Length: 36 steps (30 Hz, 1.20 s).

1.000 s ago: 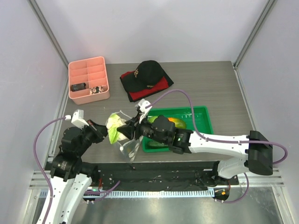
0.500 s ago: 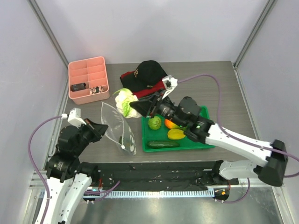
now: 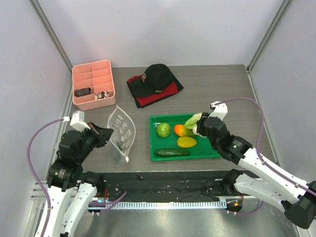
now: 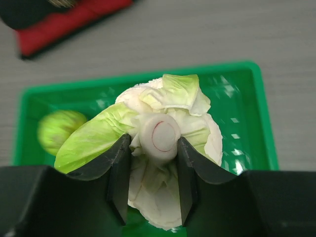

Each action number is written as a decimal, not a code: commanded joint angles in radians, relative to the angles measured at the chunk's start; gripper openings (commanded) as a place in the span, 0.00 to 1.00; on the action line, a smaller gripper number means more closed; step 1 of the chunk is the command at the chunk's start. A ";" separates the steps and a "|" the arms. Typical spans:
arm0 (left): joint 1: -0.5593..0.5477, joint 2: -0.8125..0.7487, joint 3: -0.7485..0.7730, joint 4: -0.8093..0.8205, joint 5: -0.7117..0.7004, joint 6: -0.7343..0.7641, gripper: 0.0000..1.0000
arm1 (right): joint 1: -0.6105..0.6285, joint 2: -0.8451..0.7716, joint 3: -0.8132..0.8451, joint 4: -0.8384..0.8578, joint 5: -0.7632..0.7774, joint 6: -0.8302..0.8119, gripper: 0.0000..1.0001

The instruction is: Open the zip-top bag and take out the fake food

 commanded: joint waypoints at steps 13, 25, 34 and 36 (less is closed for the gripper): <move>0.004 0.053 -0.101 0.196 0.121 -0.070 0.00 | -0.107 0.066 0.010 -0.178 0.024 0.068 1.00; 0.003 0.040 -0.079 0.172 0.107 -0.075 0.00 | 0.482 0.488 0.536 -0.090 0.026 0.035 0.78; 0.004 0.015 -0.079 0.139 0.069 -0.078 0.00 | 0.557 0.756 0.814 -0.025 -0.085 0.080 0.34; 0.003 0.021 -0.073 0.142 0.072 -0.084 0.00 | 0.562 0.788 0.859 -0.033 -0.097 0.083 0.30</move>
